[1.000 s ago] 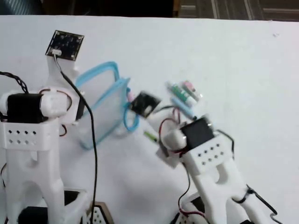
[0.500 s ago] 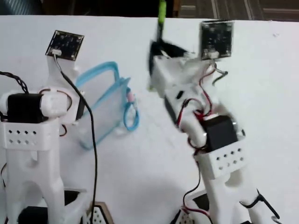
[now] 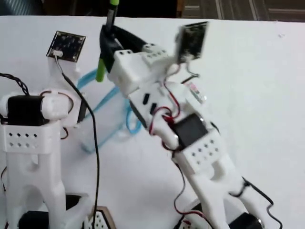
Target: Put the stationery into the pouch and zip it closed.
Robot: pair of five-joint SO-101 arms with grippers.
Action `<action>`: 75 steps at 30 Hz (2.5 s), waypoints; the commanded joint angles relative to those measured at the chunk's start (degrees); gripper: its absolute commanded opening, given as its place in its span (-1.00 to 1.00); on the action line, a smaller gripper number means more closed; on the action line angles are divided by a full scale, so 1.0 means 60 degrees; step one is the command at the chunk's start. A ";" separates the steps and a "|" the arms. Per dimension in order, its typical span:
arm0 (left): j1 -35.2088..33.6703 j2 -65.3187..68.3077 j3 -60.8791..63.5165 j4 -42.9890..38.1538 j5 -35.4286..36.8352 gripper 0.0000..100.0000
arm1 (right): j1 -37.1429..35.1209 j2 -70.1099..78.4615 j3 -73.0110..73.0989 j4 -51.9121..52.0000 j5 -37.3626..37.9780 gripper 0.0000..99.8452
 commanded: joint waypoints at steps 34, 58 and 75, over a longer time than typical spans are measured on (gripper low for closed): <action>-0.0037 0.0095 -0.0103 -0.0176 -0.0044 -0.95 | 0.3993 -0.0110 0.0410 0.6264 0.6227 -0.49; -0.0037 0.0095 -0.0117 -0.0176 -0.0044 -0.95 | 0.5238 0.7626 0.0337 0.5941 1.0227 -0.93; -0.0037 0.0095 -0.0117 -0.0176 -0.0044 -0.95 | 0.5253 0.2821 0.0396 0.8462 1.0198 -0.97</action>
